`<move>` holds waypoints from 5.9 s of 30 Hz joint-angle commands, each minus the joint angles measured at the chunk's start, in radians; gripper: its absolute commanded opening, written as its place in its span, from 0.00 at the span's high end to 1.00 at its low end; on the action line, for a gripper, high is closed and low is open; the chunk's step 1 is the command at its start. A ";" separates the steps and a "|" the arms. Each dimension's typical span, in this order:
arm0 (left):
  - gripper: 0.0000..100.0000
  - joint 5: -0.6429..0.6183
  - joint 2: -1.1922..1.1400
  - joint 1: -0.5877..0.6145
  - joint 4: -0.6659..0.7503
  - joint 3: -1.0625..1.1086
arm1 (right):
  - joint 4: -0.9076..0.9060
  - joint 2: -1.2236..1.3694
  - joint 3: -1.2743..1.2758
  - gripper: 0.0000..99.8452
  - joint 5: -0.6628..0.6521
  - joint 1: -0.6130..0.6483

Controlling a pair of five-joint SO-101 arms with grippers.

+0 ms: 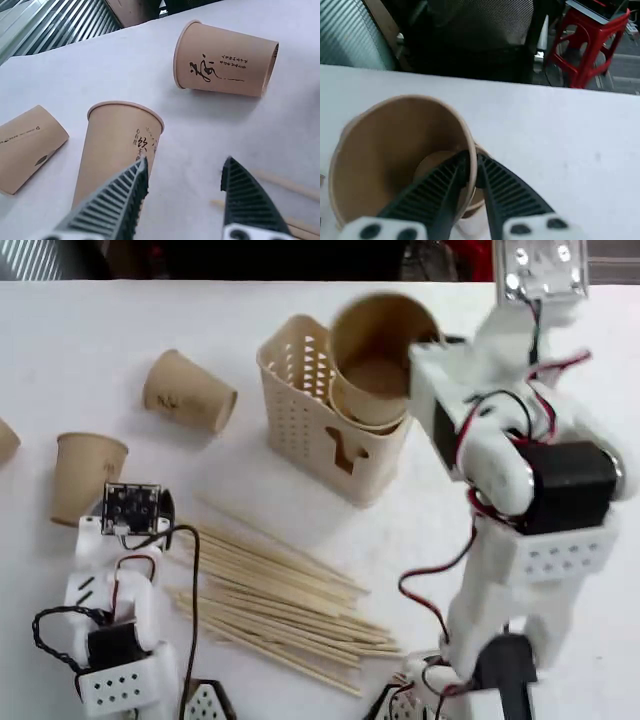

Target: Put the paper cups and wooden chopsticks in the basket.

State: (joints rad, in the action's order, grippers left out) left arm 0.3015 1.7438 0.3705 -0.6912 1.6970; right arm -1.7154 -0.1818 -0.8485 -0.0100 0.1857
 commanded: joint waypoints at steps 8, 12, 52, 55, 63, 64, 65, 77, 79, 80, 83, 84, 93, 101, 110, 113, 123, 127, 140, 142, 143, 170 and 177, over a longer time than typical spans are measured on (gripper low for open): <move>0.76 -0.008 0.008 -0.013 -0.003 0.000 | -0.001 0.303 -0.172 0.98 0.026 0.022; 0.76 -0.008 0.008 -0.013 -0.003 0.000 | -0.001 0.341 -0.176 0.98 0.026 -0.033; 0.76 0.046 0.008 -0.045 -0.017 0.000 | 0.059 0.363 0.367 0.74 -0.034 0.004; 0.76 0.046 0.008 -0.045 -0.017 0.000 | 0.085 0.414 0.430 0.80 -0.037 -0.012; 0.76 0.046 0.008 -0.045 -0.017 0.000 | 0.216 0.538 0.416 0.98 -0.203 -0.047; 0.76 0.046 0.008 -0.045 -0.017 0.000 | 0.209 0.549 0.373 0.98 -0.247 -0.048; 0.76 0.046 0.008 -0.045 -0.017 0.000 | 0.189 0.562 0.324 0.98 -0.302 -0.048; 0.76 0.046 0.008 -0.045 -0.018 0.000 | -0.008 0.748 -0.078 0.98 -0.399 -0.068; 0.76 0.046 0.008 -0.045 -0.018 0.000 | -0.008 0.742 -0.055 0.95 -0.394 -0.067; 0.76 0.046 0.008 -0.045 -0.018 0.000 | -0.008 0.740 -0.052 0.92 -0.393 -0.068; 0.76 0.046 0.008 -0.045 -0.018 0.000 | -0.010 0.688 -0.041 0.84 -0.333 -0.079; 0.76 0.048 0.008 -0.045 -0.020 0.000 | -0.010 0.657 -0.038 0.84 -0.315 -0.084; 0.76 0.048 0.008 -0.042 -0.025 0.000 | -0.010 0.217 0.307 0.84 -0.284 -0.007; 0.76 0.037 0.007 -0.039 -0.051 -0.089 | -0.010 -0.219 0.733 0.84 -0.328 -0.007; 0.76 0.044 0.007 -0.045 -0.229 -0.293 | 0.107 -0.278 0.865 0.84 -0.310 -0.005; 0.76 0.046 0.007 -0.045 -0.252 -0.296 | 0.156 -0.194 0.830 0.84 -0.290 0.001; 0.76 0.075 0.001 -0.044 -0.252 -0.318 | -0.001 0.084 0.327 0.84 -0.258 -0.002; 0.76 0.075 -0.128 -0.042 -0.255 -0.387 | -0.007 0.085 0.273 0.84 -0.258 -0.001; 0.75 0.054 -0.952 0.159 -0.631 -1.255 | -0.008 -0.226 0.586 0.84 -0.304 -0.015; 0.75 0.054 -1.102 0.223 -0.694 -1.421 | -0.005 -0.334 0.701 0.84 -0.350 -0.015; 0.75 0.054 -1.178 0.263 -0.712 -1.494 | -0.004 -0.389 0.760 0.84 -0.373 -0.021; 0.70 -0.011 -2.606 0.677 -0.735 -2.679 | 0.496 -1.372 2.190 0.84 -0.652 -0.317; 0.70 -0.012 -2.789 0.613 -0.735 -2.888 | 0.498 -1.567 2.315 0.84 -0.615 -0.317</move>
State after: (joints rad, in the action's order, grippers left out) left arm 0.3015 -0.9996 1.0349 -1.4339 -1.0526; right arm -1.2398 -1.6701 1.4423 -0.6621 -0.1212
